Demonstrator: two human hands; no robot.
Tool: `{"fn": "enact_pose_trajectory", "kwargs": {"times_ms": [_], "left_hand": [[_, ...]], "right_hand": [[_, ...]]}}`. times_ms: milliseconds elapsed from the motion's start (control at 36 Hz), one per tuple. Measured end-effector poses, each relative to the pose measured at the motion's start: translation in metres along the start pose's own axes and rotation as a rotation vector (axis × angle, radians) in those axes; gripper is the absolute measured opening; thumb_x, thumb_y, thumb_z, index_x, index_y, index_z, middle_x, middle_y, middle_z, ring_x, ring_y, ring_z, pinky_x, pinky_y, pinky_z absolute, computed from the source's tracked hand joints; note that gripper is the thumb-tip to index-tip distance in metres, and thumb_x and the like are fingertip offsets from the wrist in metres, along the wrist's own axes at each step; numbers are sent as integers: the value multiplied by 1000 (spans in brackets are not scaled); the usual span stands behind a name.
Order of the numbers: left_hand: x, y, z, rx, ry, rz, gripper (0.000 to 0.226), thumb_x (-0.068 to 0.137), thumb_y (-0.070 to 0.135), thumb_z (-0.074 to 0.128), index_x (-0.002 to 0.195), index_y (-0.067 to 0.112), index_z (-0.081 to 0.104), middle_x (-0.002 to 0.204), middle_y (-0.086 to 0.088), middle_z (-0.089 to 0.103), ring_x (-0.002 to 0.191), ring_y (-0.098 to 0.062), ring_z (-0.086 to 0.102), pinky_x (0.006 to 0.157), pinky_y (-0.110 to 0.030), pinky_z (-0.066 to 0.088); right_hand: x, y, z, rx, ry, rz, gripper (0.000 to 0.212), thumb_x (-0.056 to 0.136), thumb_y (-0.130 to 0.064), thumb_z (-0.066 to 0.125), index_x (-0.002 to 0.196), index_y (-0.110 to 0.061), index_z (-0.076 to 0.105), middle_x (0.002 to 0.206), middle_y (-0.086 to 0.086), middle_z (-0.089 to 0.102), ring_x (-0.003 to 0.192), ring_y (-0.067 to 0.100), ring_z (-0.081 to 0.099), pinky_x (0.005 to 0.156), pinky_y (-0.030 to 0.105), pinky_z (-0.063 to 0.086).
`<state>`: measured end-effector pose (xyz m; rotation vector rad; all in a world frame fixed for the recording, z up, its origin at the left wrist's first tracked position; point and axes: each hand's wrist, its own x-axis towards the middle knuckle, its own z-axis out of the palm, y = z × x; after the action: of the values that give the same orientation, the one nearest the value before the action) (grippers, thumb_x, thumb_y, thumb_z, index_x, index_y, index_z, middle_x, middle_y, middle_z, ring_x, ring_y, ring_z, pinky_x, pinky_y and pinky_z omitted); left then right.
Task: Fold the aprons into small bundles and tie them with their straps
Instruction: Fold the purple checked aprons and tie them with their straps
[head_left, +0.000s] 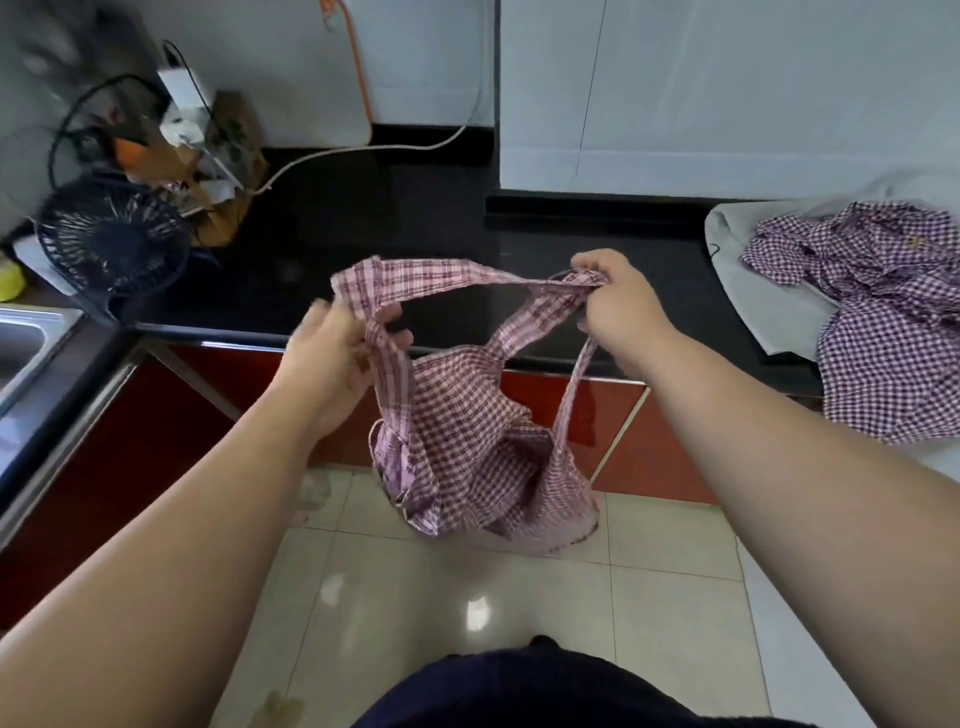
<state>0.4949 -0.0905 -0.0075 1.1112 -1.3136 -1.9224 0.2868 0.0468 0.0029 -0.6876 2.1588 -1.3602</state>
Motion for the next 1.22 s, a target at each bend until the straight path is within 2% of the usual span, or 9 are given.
{"fn": "enact_pose_trajectory", "kwargs": {"times_ms": [111, 222, 389, 528, 667, 806, 944, 1056, 1222], "left_hand": [[-1, -7, -14, -22, -156, -372, 76, 96, 63, 29, 118, -4, 58, 92, -12, 72, 71, -16, 69, 60, -25, 55], [-12, -20, -13, 196, -258, -567, 37, 78, 43, 64, 86, 6, 63, 61, -1, 57, 38, -5, 45, 31, -13, 33], [-1, -31, -7, 142, 97, -77, 11, 99, 13, 50, 100, 7, 59, 76, 0, 63, 68, -10, 60, 70, -24, 50], [-2, -22, -6, 95, 147, -26, 11, 97, 3, 50, 96, 11, 58, 82, -7, 64, 64, -13, 63, 54, -25, 52], [-6, -28, -6, 87, 238, -69, 15, 91, 2, 61, 103, 9, 64, 90, -8, 69, 66, -14, 67, 60, -29, 55], [-3, -14, -5, -1, 324, 275, 18, 93, 5, 59, 95, 22, 64, 92, -1, 66, 73, -8, 62, 68, -22, 52], [-3, -43, -21, 327, 424, -107, 41, 90, 14, 67, 127, 3, 56, 114, -17, 65, 70, -13, 58, 59, -26, 48], [-6, -26, -17, 199, 349, 68, 18, 93, 9, 60, 109, 14, 65, 100, -5, 70, 88, -16, 67, 79, -30, 54], [-20, -12, -9, 63, 157, -362, 10, 91, 10, 60, 85, 5, 66, 63, -9, 70, 52, -19, 68, 48, -31, 57]], "right_hand": [[-2, 0, 4, -9, -50, 41, 35, 93, -1, 29, 114, -21, 49, 99, 7, 56, 68, 17, 52, 62, 35, 49], [-3, 9, 9, -260, -119, 34, 43, 90, -4, 31, 130, -18, 38, 87, 8, 56, 63, 18, 47, 54, 32, 41], [-8, 6, 11, 223, -406, 298, 27, 89, 5, 35, 95, -12, 55, 84, 15, 55, 67, 23, 51, 55, 30, 42], [-8, 6, -2, 901, -481, 334, 21, 89, 3, 45, 102, -11, 56, 78, 7, 52, 79, 21, 50, 78, 37, 43], [-3, 11, 13, 475, -121, 214, 25, 90, 0, 57, 113, -8, 64, 97, 6, 64, 78, 16, 62, 72, 31, 52], [3, 0, 4, 799, -168, 177, 26, 91, 4, 54, 112, -10, 56, 80, 7, 61, 54, 10, 58, 51, 24, 49], [1, 17, 17, 263, -8, 134, 48, 87, -2, 59, 133, -14, 53, 130, 4, 56, 96, 14, 59, 84, 29, 51], [2, 7, 18, 419, -14, 102, 43, 79, -3, 65, 121, -13, 61, 119, 6, 61, 100, 20, 60, 84, 33, 49], [1, 7, 19, 322, -70, 99, 39, 87, 3, 57, 122, -15, 58, 109, 5, 60, 93, 24, 64, 81, 37, 53]]}}
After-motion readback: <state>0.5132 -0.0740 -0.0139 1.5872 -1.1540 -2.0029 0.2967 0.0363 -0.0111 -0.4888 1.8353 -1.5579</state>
